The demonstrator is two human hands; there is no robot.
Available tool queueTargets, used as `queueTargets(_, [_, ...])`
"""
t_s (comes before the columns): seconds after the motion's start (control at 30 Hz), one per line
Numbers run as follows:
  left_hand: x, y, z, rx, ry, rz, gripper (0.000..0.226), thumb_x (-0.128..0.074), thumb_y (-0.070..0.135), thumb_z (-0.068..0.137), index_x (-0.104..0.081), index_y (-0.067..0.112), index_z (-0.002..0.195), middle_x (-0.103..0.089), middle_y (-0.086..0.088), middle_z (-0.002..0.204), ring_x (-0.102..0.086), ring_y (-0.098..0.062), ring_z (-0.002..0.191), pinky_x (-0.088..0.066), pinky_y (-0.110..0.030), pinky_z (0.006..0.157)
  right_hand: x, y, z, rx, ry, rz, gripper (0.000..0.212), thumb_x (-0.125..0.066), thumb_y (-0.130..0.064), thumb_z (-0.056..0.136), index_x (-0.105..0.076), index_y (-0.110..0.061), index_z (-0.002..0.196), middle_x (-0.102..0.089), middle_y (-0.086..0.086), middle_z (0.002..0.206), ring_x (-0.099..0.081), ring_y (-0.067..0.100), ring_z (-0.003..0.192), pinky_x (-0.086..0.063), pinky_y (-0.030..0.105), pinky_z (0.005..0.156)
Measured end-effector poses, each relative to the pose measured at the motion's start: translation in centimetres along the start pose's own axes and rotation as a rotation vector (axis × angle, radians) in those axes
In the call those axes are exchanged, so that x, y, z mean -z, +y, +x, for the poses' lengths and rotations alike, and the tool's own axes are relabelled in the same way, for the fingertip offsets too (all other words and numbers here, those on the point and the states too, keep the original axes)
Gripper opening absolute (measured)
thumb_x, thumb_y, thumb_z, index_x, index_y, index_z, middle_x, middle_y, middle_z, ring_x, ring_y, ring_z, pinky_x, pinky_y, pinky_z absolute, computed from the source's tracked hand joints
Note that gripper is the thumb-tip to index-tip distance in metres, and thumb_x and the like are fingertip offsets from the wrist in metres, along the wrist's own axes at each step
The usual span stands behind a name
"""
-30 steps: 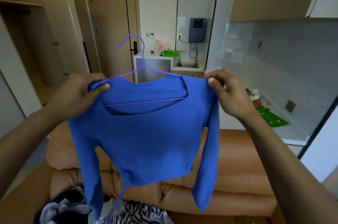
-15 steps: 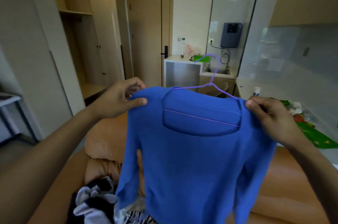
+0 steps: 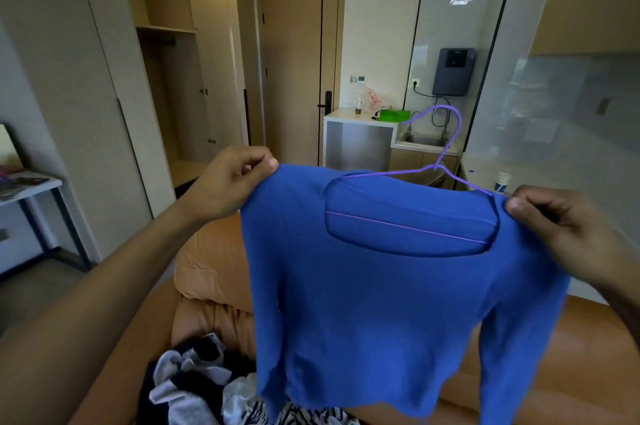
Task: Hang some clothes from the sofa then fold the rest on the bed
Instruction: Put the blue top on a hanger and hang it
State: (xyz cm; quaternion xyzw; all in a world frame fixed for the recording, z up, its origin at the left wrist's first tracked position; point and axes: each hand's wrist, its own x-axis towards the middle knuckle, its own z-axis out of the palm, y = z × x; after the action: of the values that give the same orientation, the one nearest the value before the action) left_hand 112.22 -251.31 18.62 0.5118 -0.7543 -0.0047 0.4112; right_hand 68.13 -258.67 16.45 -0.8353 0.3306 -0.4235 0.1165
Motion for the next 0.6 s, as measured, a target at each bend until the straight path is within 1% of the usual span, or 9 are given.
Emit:
queueTargets(0.03, [-0.1,0.0,0.2,0.035,0.013,0.041,0.040,-0.040,0.039,0.103,-0.053,0.021,0.070,-0.052,0.008,0.064,-0.049,-0.008,0.062,-0.038,-0.022,0.062,0.2,-0.3,0.0,0.000,0.000,0.003,0.039,-0.049,-0.031,0.102,-0.048,-0.019,0.065,-0.038,-0.006,0.057,-0.036,0.007,0.053,-0.028,0.019,0.052])
queueTargets(0.1, [-0.5,0.4,0.5,0.073,0.038,0.143,0.046,-0.032,0.051,0.100,-0.051,0.021,0.072,-0.050,0.007,0.063,-0.049,-0.008,0.063,-0.036,-0.027,0.061,0.3,-0.8,0.1,-0.005,0.028,0.008,0.037,-0.049,-0.031,0.098,-0.046,-0.016,0.065,-0.036,-0.004,0.058,-0.034,0.009,0.053,-0.028,0.025,0.053])
queueTargets(0.17, [-1.1,1.4,0.5,0.029,0.045,0.187,0.047,-0.027,0.056,0.099,-0.055,0.022,0.083,-0.054,0.004,0.074,-0.051,-0.005,0.070,-0.038,-0.027,0.063,0.3,-1.0,0.3,-0.039,0.077,0.021,0.042,-0.049,-0.034,0.097,-0.045,-0.010,0.064,-0.034,0.001,0.058,-0.032,0.011,0.054,-0.026,0.029,0.053])
queueTargets(0.27, [-2.2,3.0,0.5,-0.124,0.006,0.140,0.037,-0.042,0.049,0.102,-0.059,0.019,0.116,-0.061,0.005,0.104,-0.058,-0.007,0.096,-0.046,-0.022,0.080,0.2,-1.6,0.3,-0.084,0.104,0.049,0.046,-0.049,-0.036,0.098,-0.040,-0.007,0.063,-0.030,0.000,0.060,-0.030,0.010,0.054,-0.023,0.027,0.053])
queueTargets(0.3, [-2.4,3.5,0.5,-0.156,0.017,0.132,0.032,-0.049,0.044,0.102,-0.060,0.018,0.118,-0.063,0.006,0.107,-0.059,-0.008,0.099,-0.047,-0.021,0.083,0.3,-1.8,0.2,-0.090,0.103,0.057,0.045,-0.049,-0.034,0.099,-0.039,-0.008,0.063,-0.030,-0.003,0.060,-0.029,0.009,0.054,-0.023,0.026,0.052])
queueTargets(0.37, [-2.6,4.1,0.8,-0.188,0.112,0.127,0.019,-0.056,0.030,0.102,-0.067,0.015,0.107,-0.068,0.004,0.097,-0.062,-0.009,0.092,-0.049,-0.026,0.078,0.4,-1.9,0.1,-0.107,0.089,0.071,0.043,-0.050,-0.028,0.101,-0.039,-0.012,0.063,-0.028,-0.009,0.057,-0.028,0.007,0.053,-0.021,0.022,0.050])
queueTargets(0.43, [-2.5,4.3,1.2,-0.178,0.166,0.114,0.024,-0.052,0.023,0.104,-0.070,0.014,0.090,-0.067,0.002,0.082,-0.061,-0.013,0.079,-0.048,-0.033,0.069,0.7,-1.9,0.0,-0.115,0.057,0.066,0.043,-0.051,-0.025,0.102,-0.039,-0.013,0.062,-0.029,-0.010,0.057,-0.028,0.006,0.053,-0.021,0.021,0.050])
queueTargets(0.5, [-2.4,4.2,1.5,-0.153,0.121,0.065,0.033,-0.048,0.026,0.105,-0.066,0.014,0.080,-0.061,0.003,0.072,-0.058,-0.016,0.070,-0.045,-0.031,0.062,1.1,-2.0,-0.1,-0.093,0.016,0.050,0.043,-0.050,-0.032,0.100,-0.041,-0.012,0.062,-0.031,-0.009,0.058,-0.030,0.007,0.054,-0.023,0.022,0.051])
queueTargets(0.6, [-2.0,4.1,1.8,-0.076,0.101,-0.021,0.039,-0.045,0.031,0.105,-0.063,0.012,0.076,-0.057,0.000,0.068,-0.054,-0.016,0.066,-0.040,-0.028,0.062,1.9,-2.0,-0.3,-0.038,-0.033,0.035,0.045,-0.050,-0.041,0.095,-0.047,-0.010,0.063,-0.038,0.001,0.059,-0.035,0.011,0.055,-0.028,0.027,0.053])
